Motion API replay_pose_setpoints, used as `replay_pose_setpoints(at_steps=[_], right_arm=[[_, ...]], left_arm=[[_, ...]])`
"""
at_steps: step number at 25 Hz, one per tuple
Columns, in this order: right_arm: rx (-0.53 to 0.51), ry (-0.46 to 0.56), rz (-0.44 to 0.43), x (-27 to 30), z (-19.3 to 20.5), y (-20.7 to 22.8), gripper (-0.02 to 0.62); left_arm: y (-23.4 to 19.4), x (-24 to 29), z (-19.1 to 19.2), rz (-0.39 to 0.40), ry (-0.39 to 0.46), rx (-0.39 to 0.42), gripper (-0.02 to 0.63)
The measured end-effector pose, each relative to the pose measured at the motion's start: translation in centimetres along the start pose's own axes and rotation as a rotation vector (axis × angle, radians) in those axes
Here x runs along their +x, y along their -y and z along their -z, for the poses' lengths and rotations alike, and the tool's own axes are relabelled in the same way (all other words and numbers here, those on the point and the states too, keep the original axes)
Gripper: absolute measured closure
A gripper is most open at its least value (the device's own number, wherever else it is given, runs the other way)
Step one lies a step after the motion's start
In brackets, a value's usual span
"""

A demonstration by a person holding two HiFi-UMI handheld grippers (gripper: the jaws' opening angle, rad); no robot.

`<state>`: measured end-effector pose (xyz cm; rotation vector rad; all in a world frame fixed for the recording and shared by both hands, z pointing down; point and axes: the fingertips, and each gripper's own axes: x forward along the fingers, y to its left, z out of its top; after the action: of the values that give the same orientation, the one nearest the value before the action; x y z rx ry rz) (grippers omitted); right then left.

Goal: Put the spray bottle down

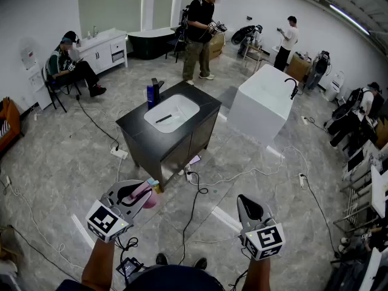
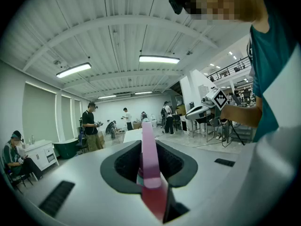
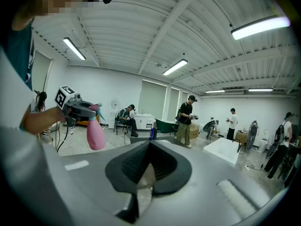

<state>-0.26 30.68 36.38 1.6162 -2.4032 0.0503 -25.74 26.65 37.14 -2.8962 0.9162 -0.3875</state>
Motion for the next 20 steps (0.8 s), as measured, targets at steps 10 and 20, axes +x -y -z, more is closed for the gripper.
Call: replay_pose_setpoints(at_steps=[10,20], right_arm=[[0.007,-0.013,0.005,-0.6,1.4,1.3,0.588],[0.033,0.018,0.031,0.3,1.2,0.7,0.585]], left_arm=[[0.7,1.5,-0.4,0.001,-0.005,0.005,0.518],[-0.2,1.2,0.4,0.022,0.000,-0.005,0.518]])
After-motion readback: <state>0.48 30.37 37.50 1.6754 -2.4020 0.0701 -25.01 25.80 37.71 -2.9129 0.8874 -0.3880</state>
